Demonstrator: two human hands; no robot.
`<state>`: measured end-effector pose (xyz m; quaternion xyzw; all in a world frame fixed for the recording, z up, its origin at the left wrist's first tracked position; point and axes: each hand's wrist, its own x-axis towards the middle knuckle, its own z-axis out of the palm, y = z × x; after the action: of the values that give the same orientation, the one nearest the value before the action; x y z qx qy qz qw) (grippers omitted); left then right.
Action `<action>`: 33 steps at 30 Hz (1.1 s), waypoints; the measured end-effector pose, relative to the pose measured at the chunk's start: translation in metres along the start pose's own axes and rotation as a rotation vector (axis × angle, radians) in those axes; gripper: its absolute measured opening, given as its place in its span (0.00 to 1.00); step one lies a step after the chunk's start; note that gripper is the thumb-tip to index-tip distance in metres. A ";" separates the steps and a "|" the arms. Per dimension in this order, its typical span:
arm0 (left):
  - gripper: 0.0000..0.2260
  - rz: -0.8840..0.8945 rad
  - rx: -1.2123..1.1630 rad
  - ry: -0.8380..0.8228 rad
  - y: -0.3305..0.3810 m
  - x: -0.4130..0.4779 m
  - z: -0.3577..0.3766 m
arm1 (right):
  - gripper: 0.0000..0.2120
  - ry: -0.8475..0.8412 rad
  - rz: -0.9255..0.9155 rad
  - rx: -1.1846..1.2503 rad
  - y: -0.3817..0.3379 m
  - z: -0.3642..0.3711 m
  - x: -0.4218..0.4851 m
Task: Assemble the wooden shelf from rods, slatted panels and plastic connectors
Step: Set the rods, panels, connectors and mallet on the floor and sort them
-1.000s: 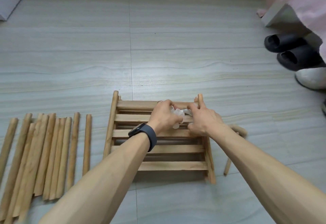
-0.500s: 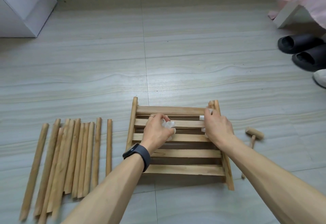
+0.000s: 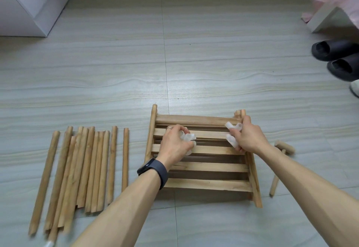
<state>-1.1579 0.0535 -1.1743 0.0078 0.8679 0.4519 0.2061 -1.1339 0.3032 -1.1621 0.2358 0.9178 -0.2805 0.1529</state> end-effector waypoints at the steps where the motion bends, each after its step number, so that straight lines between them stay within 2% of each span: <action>1: 0.14 -0.004 -0.014 0.006 -0.001 -0.002 -0.004 | 0.16 -0.013 -0.004 0.121 -0.002 -0.003 -0.004; 3: 0.14 -0.014 -0.051 0.029 -0.004 -0.007 -0.013 | 0.12 0.022 -0.056 0.237 -0.012 -0.004 -0.013; 7: 0.13 -0.026 -0.191 0.122 -0.020 -0.037 -0.051 | 0.13 0.028 -0.136 0.319 -0.053 0.008 -0.046; 12: 0.13 -0.056 -0.341 0.353 -0.075 -0.112 -0.125 | 0.10 -0.231 -0.206 0.385 -0.112 0.049 -0.108; 15: 0.15 -0.219 -0.460 0.543 -0.116 -0.170 -0.165 | 0.10 -0.356 -0.293 0.269 -0.143 0.087 -0.145; 19: 0.14 -0.423 -0.426 0.689 -0.173 -0.240 -0.190 | 0.10 -0.528 -0.351 0.278 -0.170 0.150 -0.194; 22: 0.13 -0.548 -0.347 0.714 -0.211 -0.276 -0.193 | 0.10 -0.614 -0.375 0.252 -0.177 0.200 -0.230; 26: 0.12 -0.598 -0.211 0.736 -0.246 -0.297 -0.196 | 0.06 -0.676 -0.392 0.169 -0.175 0.258 -0.271; 28: 0.12 -0.608 -0.121 0.685 -0.260 -0.297 -0.197 | 0.05 -0.697 -0.372 0.148 -0.172 0.277 -0.285; 30: 0.12 -0.624 -0.051 0.617 -0.271 -0.294 -0.197 | 0.08 -0.746 -0.353 0.138 -0.171 0.287 -0.295; 33: 0.14 -0.654 -0.035 0.534 -0.279 -0.287 -0.194 | 0.18 -0.841 -0.401 0.112 -0.172 0.295 -0.300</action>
<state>-0.9174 -0.3203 -1.1949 -0.3890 0.8398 0.3635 0.1065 -0.9267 -0.0995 -1.1972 -0.0725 0.7870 -0.4247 0.4416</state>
